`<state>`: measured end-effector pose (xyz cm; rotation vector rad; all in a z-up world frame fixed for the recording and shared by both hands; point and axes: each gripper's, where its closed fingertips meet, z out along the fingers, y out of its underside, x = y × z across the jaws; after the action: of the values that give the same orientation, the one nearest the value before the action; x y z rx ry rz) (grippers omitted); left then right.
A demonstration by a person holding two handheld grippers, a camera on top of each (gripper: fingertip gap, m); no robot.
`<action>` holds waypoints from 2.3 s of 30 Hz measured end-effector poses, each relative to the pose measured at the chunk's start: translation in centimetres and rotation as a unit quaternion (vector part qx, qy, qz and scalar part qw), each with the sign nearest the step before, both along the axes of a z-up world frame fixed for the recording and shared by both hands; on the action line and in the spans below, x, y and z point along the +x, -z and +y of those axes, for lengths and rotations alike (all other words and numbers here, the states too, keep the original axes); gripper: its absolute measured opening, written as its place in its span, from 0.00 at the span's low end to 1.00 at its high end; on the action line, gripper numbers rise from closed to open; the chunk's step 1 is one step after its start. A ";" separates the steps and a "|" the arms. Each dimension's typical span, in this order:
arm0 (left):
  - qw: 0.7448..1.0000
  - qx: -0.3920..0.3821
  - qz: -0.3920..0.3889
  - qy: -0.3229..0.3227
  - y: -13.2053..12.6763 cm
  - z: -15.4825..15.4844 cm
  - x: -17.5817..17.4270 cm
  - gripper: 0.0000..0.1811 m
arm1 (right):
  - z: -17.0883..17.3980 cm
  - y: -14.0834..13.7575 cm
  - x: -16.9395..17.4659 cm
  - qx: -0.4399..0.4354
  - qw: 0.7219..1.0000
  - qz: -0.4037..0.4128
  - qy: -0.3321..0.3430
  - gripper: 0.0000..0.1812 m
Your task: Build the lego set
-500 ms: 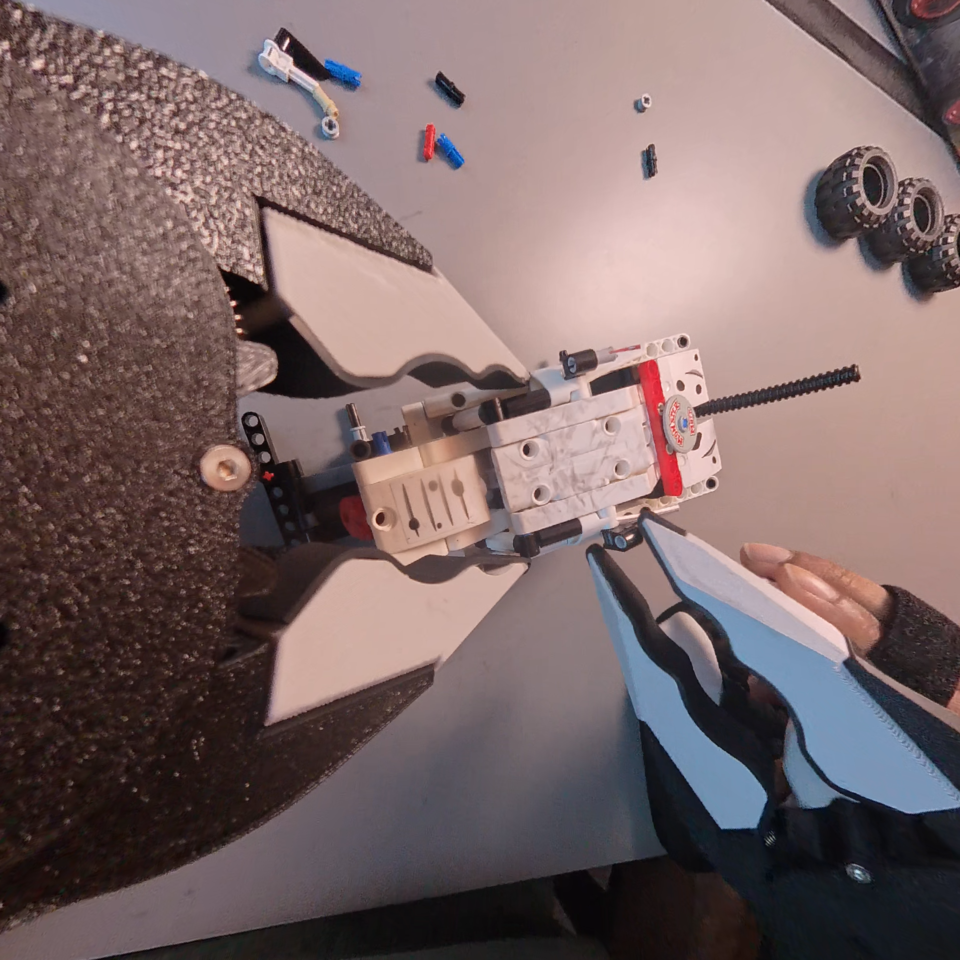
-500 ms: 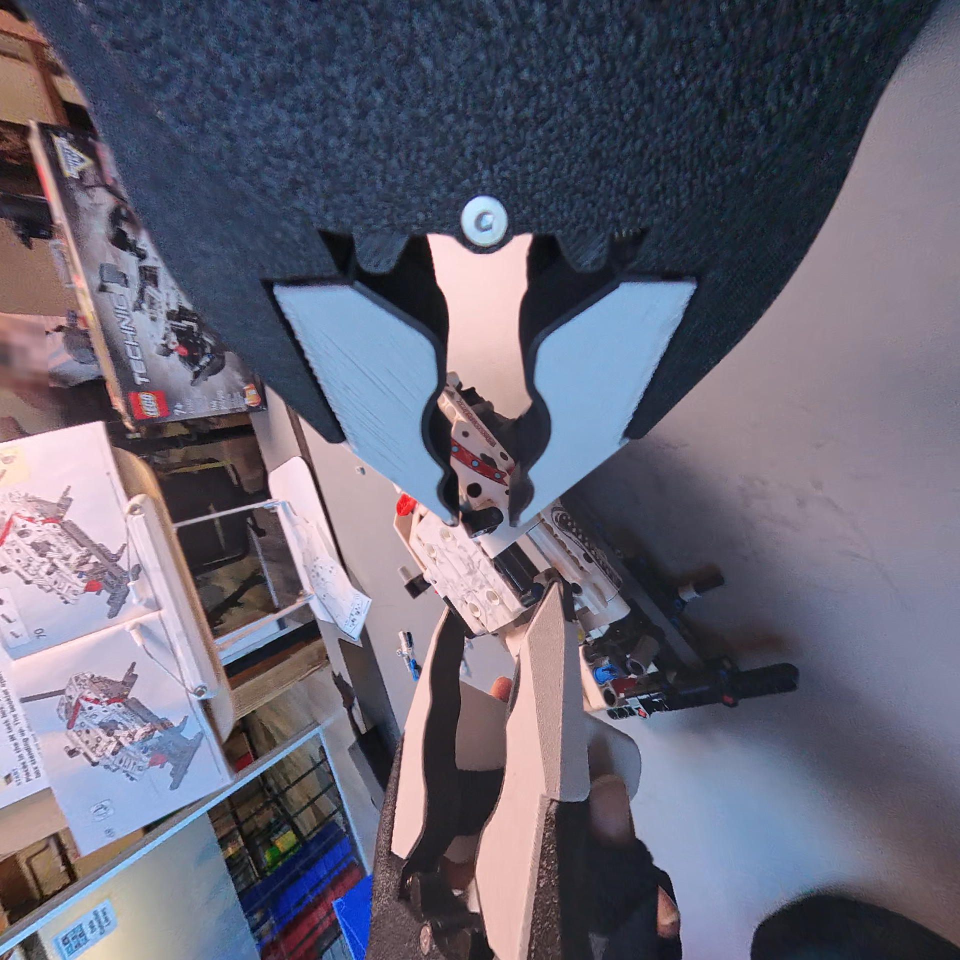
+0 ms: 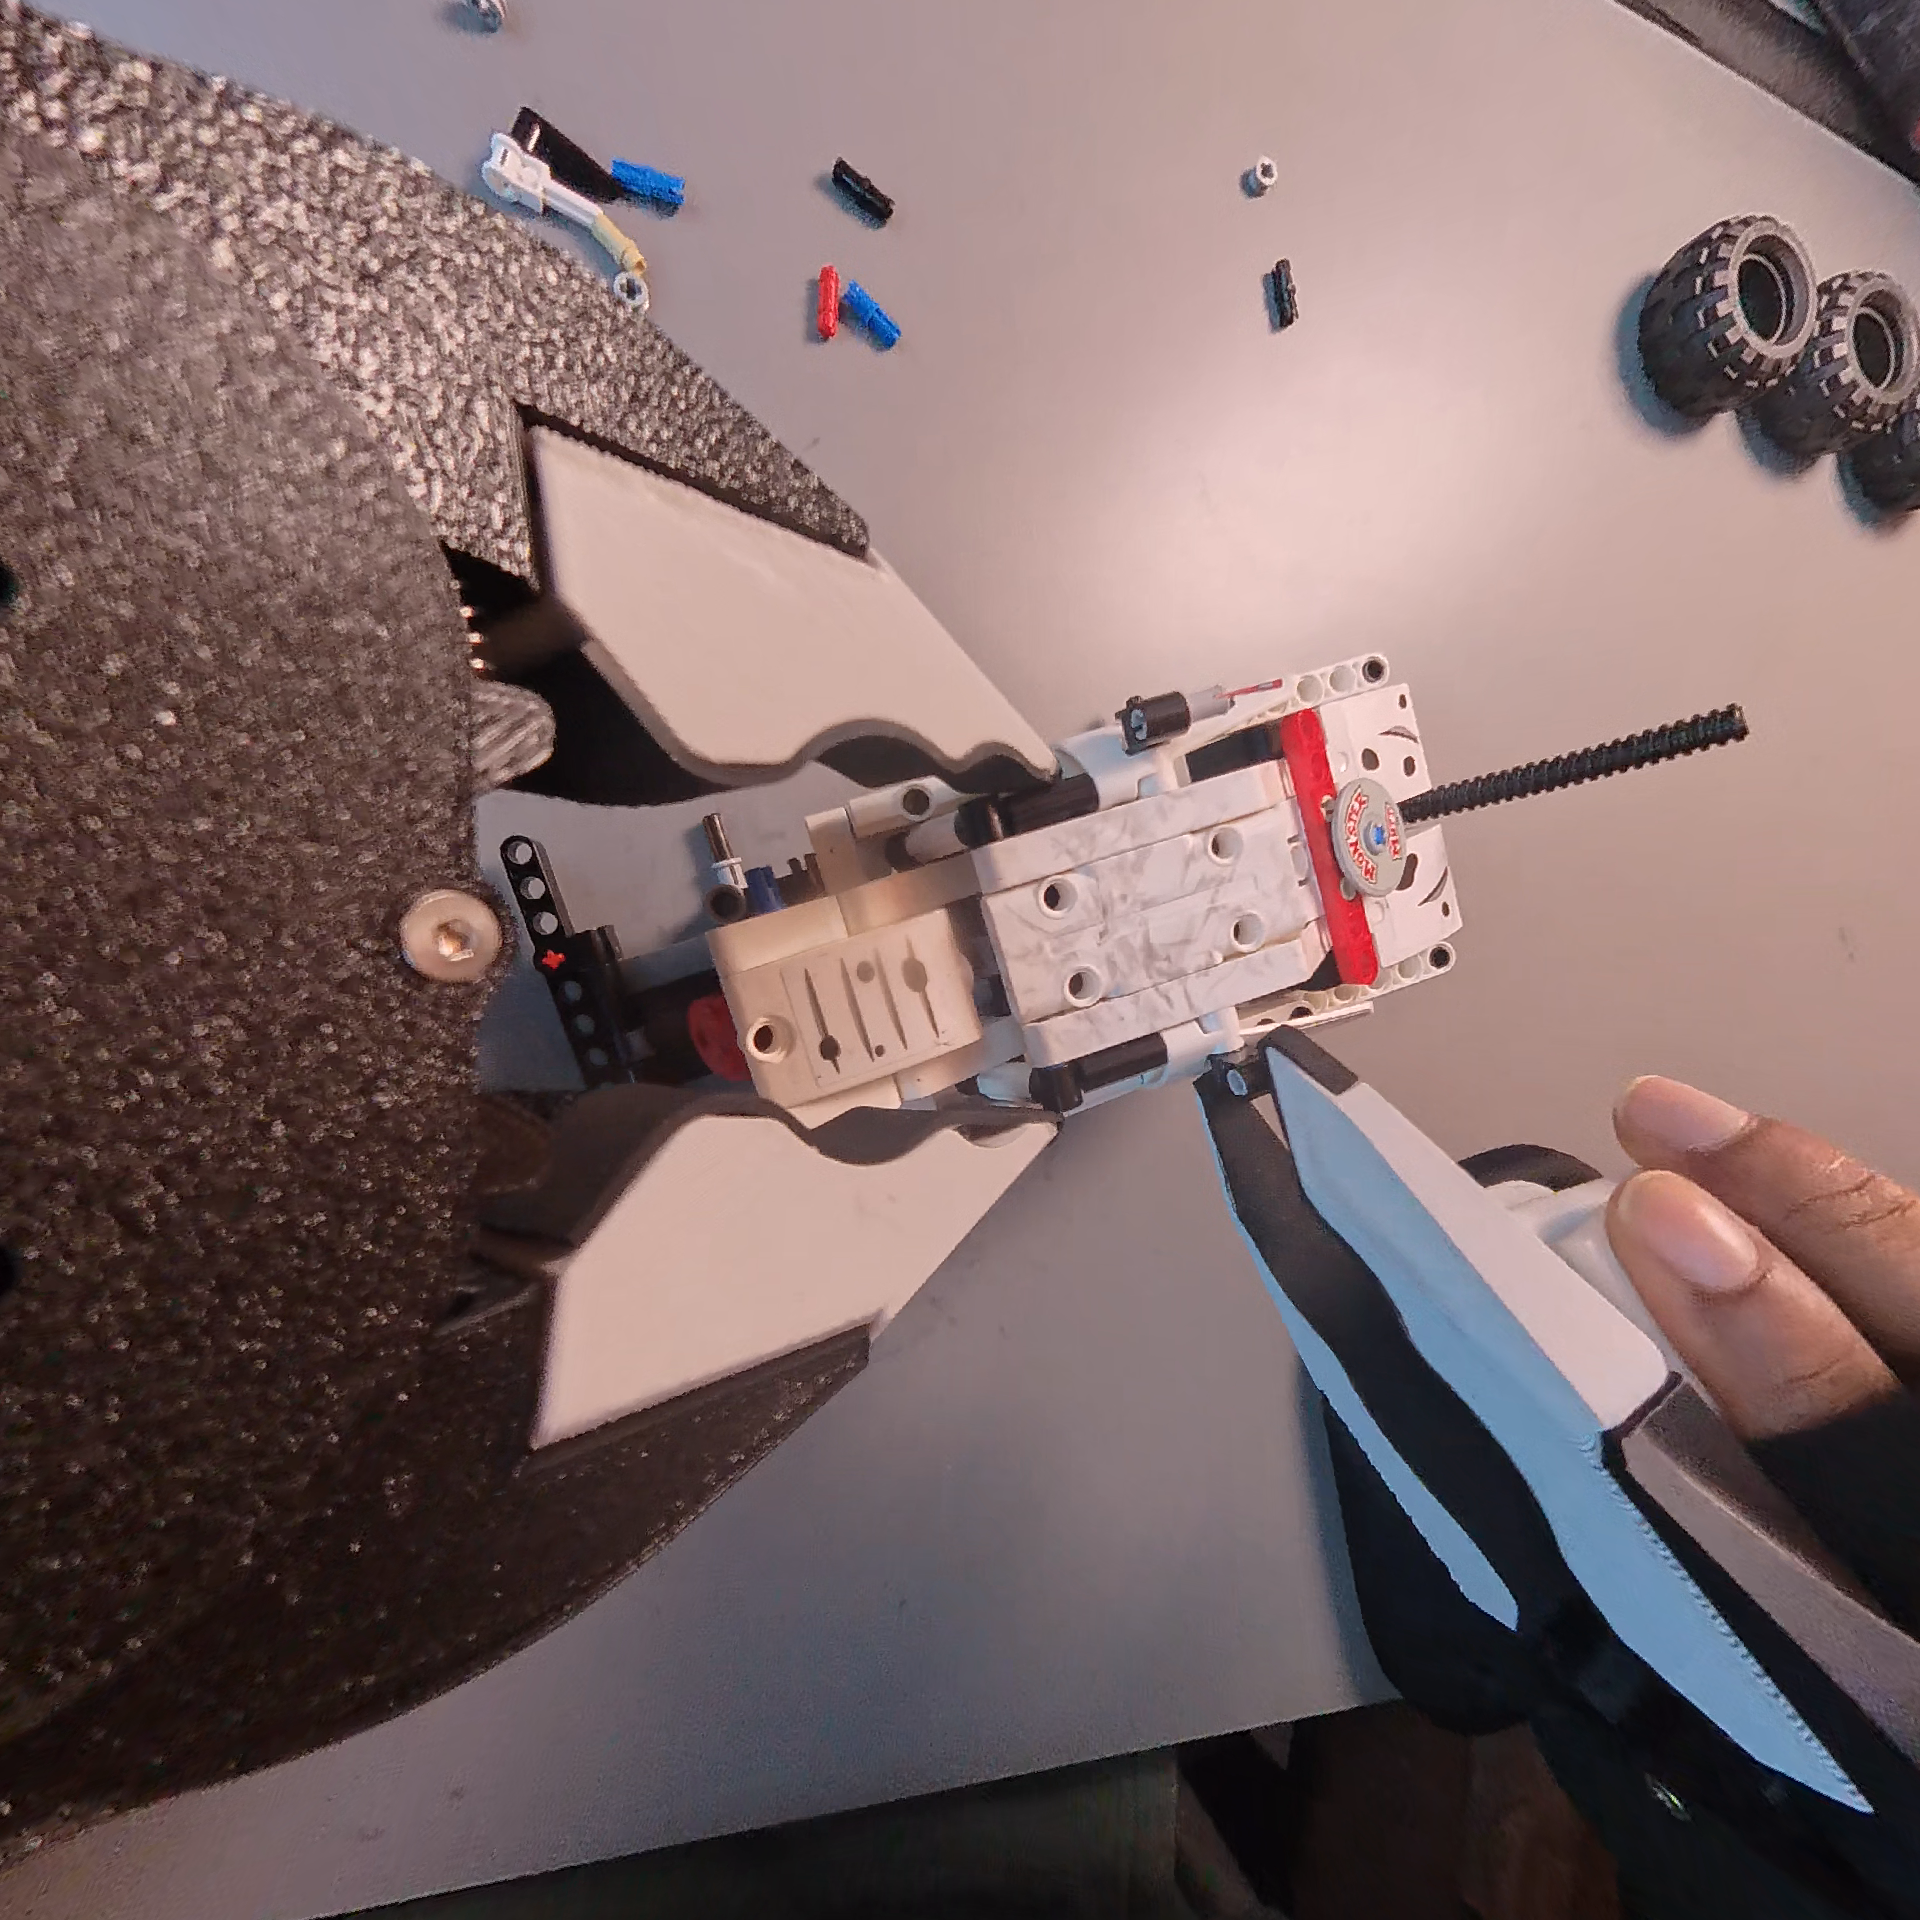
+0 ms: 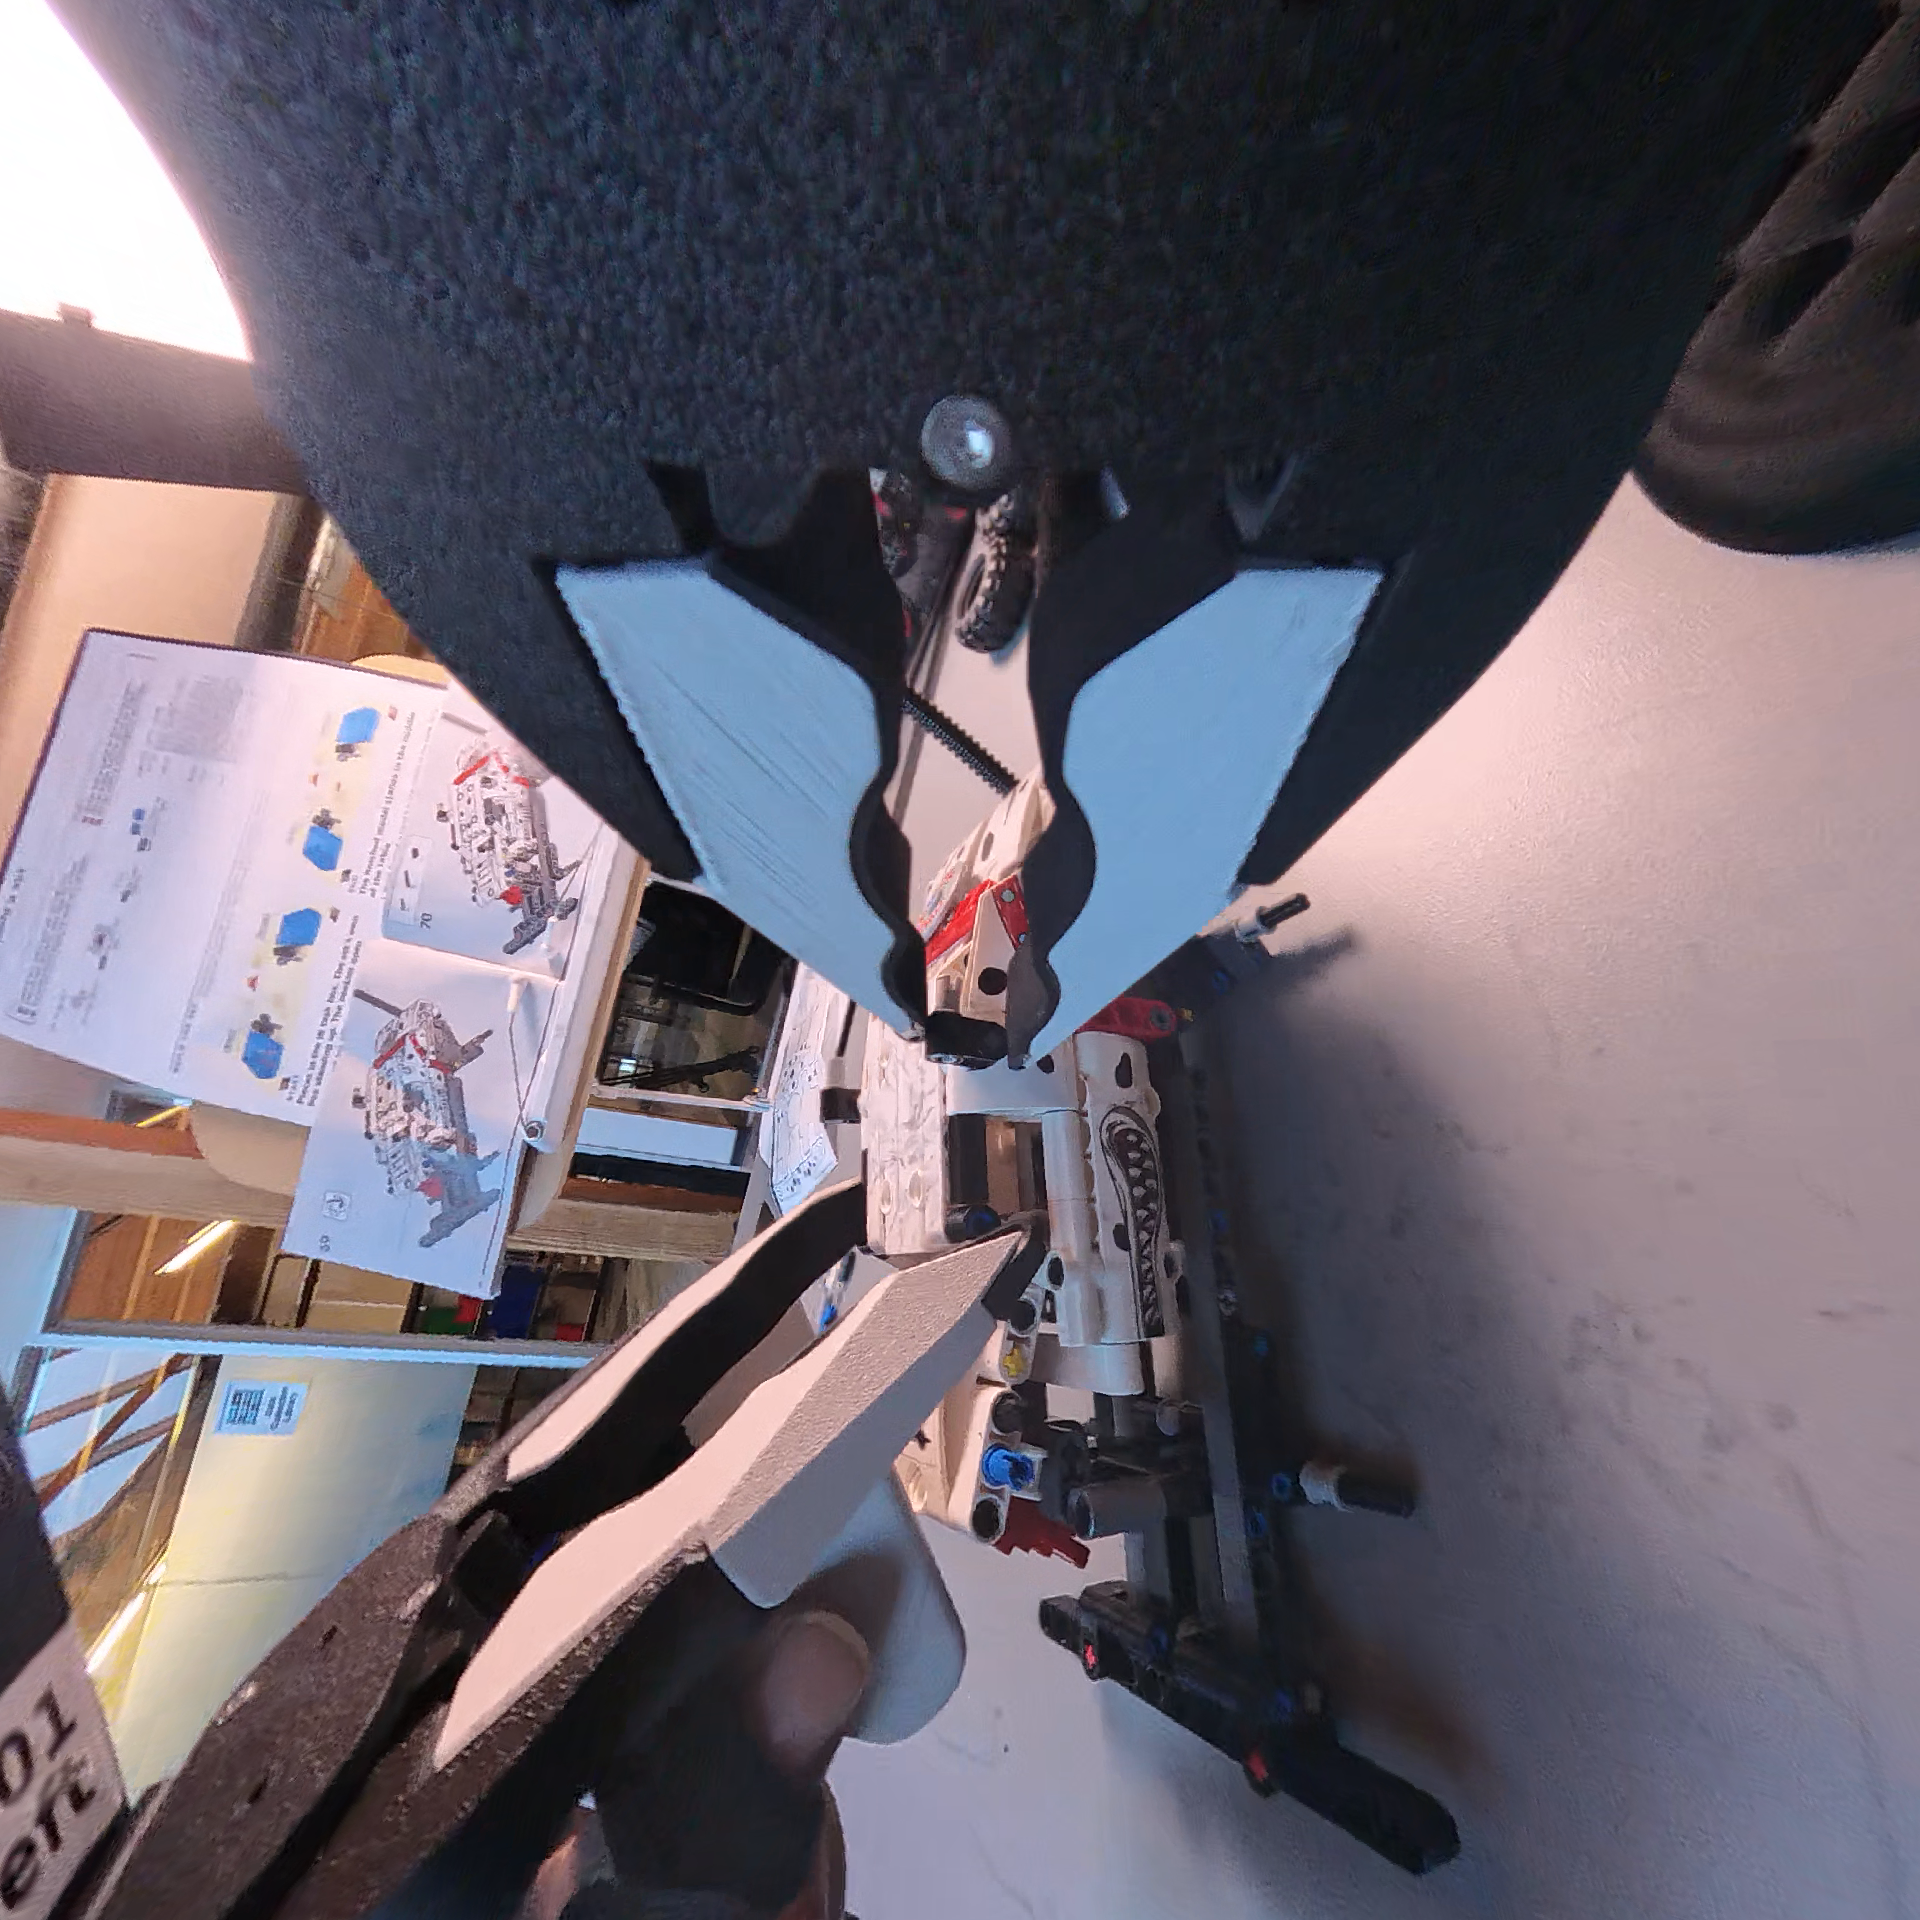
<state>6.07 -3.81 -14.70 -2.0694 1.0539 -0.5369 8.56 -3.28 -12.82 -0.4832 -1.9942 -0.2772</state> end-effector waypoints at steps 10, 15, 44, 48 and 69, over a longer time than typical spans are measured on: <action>0.999 -0.009 0.011 0.031 0.0 0.2 -0.2 0.33 | -0.1 0.0 -0.3 0.051 0.998 -0.017 -0.015 0.07; 0.999 -0.009 0.010 0.048 0.0 0.4 -0.3 0.33 | -0.1 -0.1 -0.5 0.003 1.000 0.014 0.006 0.08; 0.989 0.019 -0.019 -0.147 3.1 -1.3 -3.6 0.33 | 7.0 -2.3 7.5 -0.542 0.741 0.350 0.188 0.55; 0.973 -0.083 -0.142 -0.161 1.8 -0.3 -4.1 0.33 | 3.5 -3.3 7.4 -0.564 0.728 0.343 0.186 0.51; 0.909 -0.185 -0.305 -0.217 0.5 2.9 -4.6 0.33 | -5.1 -1.6 1.7 -0.562 0.707 0.321 0.285 0.55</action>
<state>1.46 -0.86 -15.23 -2.1339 0.1209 -1.1132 10.22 -8.42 -11.21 -1.7104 -1.0469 0.7397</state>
